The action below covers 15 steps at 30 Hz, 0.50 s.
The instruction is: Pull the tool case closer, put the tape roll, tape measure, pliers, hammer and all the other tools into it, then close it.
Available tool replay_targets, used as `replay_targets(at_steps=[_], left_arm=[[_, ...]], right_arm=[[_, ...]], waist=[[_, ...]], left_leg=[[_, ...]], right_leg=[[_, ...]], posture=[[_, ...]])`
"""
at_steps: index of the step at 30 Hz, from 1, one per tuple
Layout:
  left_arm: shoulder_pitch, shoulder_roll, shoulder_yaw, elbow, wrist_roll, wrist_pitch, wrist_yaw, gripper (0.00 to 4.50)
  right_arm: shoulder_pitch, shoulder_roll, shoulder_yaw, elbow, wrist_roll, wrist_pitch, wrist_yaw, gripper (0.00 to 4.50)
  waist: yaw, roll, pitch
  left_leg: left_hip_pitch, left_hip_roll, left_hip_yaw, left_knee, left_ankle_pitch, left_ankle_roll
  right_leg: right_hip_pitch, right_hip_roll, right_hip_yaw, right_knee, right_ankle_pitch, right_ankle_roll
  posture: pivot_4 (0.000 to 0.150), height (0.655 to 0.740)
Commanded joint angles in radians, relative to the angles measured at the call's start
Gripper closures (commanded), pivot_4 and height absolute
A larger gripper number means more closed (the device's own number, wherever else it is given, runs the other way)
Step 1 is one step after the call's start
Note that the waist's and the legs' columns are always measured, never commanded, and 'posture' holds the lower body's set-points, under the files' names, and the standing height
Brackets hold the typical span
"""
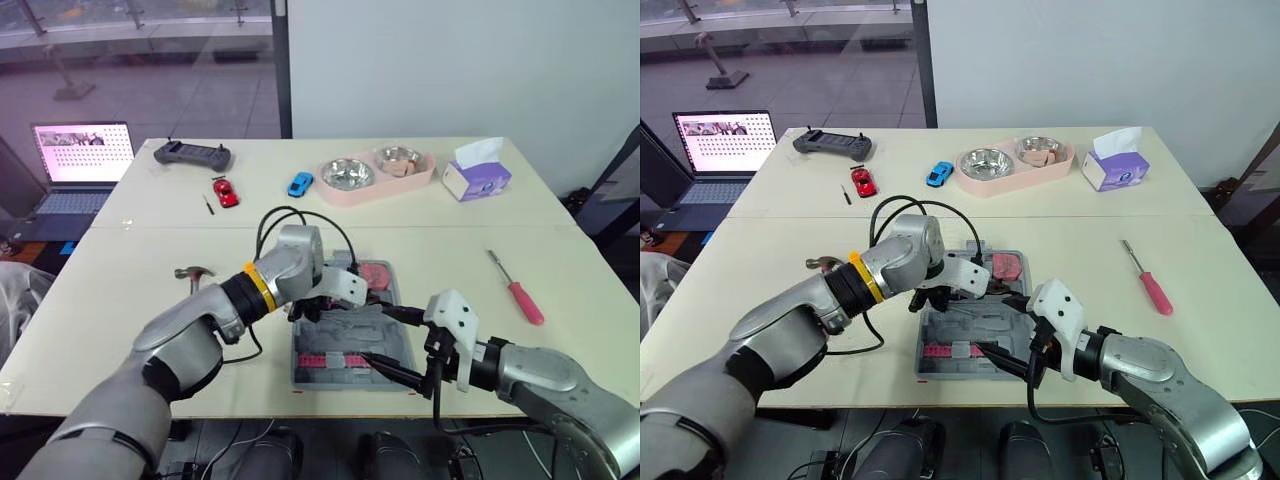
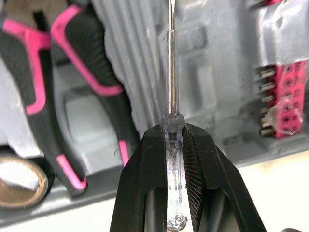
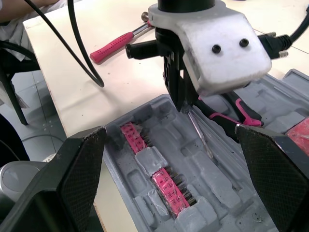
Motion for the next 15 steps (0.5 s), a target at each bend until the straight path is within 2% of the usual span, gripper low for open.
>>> replay_targets(at_steps=[1, 10, 15], left_arm=[[0.000, -0.009, -0.004, -0.030, 0.020, 0.006, -0.004, 4.47], [-0.018, -0.070, 0.023, 0.019, 0.020, 0.040, 0.021, 4.47], [-0.003, -0.072, 0.022, -0.015, 0.010, 0.098, -0.004, 4.47]], right_arm=[[-0.011, 0.012, -0.003, -0.022, 0.002, -0.012, -0.007, 0.00], [0.006, 0.004, -0.016, -0.027, 0.014, -0.014, -0.002, 0.00], [0.015, -0.005, -0.026, -0.022, 0.014, -0.017, 0.007, 0.00]], waist=[[-0.001, 0.000, 0.000], [0.002, 0.000, 0.000], [0.000, 0.000, 0.000]], left_leg=[[0.000, 0.000, 0.000, 0.000, 0.000, 0.000], [0.000, 0.000, 0.000, 0.000, 0.000, 0.000], [0.000, 0.000, 0.000, 0.000, 0.000, 0.000]], right_leg=[[0.000, 0.000, 0.000, 0.000, 0.000, 0.000], [0.000, 0.000, 0.000, 0.000, 0.000, 0.000], [0.000, 0.000, 0.000, 0.000, 0.000, 0.000]], posture=[[0.150, 0.7400], [0.150, 0.7400], [0.150, 0.7400]])
